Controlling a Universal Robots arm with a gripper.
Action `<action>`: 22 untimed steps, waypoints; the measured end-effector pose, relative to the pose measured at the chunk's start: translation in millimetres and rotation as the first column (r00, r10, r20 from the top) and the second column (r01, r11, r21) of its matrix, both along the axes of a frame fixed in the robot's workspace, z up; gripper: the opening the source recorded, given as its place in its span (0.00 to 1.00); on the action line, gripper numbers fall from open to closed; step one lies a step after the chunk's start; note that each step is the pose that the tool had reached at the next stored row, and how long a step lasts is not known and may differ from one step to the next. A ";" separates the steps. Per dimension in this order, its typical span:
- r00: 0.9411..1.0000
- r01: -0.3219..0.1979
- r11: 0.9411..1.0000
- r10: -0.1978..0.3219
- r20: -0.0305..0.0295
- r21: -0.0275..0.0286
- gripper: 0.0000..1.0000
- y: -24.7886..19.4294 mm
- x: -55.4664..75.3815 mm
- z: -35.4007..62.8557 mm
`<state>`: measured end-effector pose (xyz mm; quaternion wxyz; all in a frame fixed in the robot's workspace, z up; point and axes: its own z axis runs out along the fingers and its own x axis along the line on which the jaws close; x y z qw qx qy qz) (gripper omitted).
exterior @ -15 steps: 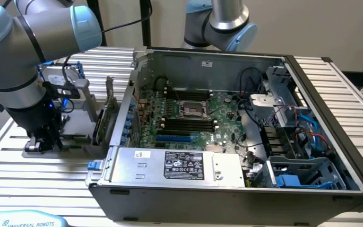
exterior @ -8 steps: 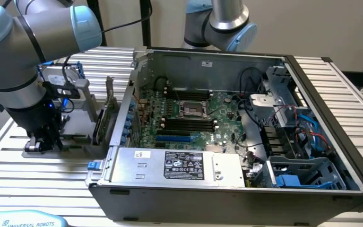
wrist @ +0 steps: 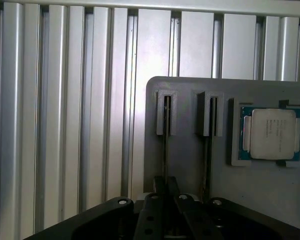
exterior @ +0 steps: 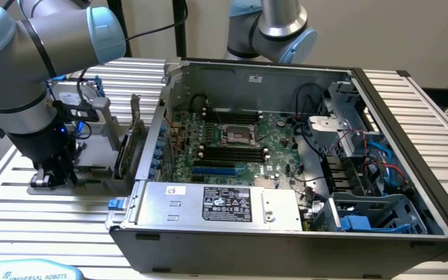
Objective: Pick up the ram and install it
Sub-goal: 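Pick up the ram and move it above insertion slot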
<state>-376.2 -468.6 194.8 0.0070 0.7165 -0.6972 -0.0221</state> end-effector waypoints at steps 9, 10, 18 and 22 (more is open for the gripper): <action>1.000 0.000 1.000 0.000 0.000 0.000 0.13 0.0 0.0 13.2; 1.000 0.000 1.000 0.000 0.000 0.000 0.13 0.0 0.0 16.9; 1.000 0.000 1.000 0.000 0.000 0.000 0.13 0.0 0.0 53.0; 1.000 0.000 1.000 0.000 0.000 0.000 0.13 0.0 0.1 70.9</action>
